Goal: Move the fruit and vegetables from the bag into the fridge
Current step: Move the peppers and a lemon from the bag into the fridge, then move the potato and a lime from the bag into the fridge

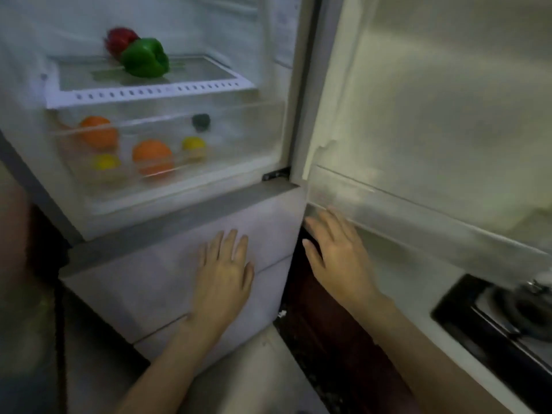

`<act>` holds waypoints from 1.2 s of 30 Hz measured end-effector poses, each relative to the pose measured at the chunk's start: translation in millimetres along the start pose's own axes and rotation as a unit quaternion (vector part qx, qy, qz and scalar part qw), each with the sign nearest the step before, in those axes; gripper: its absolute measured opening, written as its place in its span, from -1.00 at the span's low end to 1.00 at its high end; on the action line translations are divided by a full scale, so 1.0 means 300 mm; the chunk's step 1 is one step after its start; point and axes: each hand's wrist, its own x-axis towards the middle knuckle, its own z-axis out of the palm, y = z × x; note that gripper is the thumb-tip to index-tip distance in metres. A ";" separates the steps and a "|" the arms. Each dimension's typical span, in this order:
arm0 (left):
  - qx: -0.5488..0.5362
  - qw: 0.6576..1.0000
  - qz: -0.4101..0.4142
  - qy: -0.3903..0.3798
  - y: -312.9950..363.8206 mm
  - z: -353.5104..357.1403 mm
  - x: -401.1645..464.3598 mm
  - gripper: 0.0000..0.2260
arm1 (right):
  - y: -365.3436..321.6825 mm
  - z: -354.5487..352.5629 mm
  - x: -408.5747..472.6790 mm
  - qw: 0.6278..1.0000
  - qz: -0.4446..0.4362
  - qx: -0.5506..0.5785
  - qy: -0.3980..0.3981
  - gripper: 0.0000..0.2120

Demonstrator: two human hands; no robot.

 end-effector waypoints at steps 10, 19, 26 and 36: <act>-0.062 0.980 0.156 -0.102 0.338 0.175 -0.230 -0.58 | 0.133 -0.045 -0.621 0.960 0.267 -0.044 -0.068 -0.65; -0.092 0.934 0.317 -0.133 0.772 0.249 -0.386 -0.62 | 0.238 -0.264 -1.091 0.905 0.416 -0.071 -0.056 -0.64; -0.125 0.864 0.459 -0.168 1.263 0.216 -0.645 -0.60 | 0.294 -0.559 -1.539 0.837 0.536 -0.109 -0.019 -0.67; -0.187 0.780 0.563 -0.198 1.896 0.106 -1.133 -0.56 | 0.330 -1.015 -2.145 0.719 0.668 -0.187 0.042 -0.66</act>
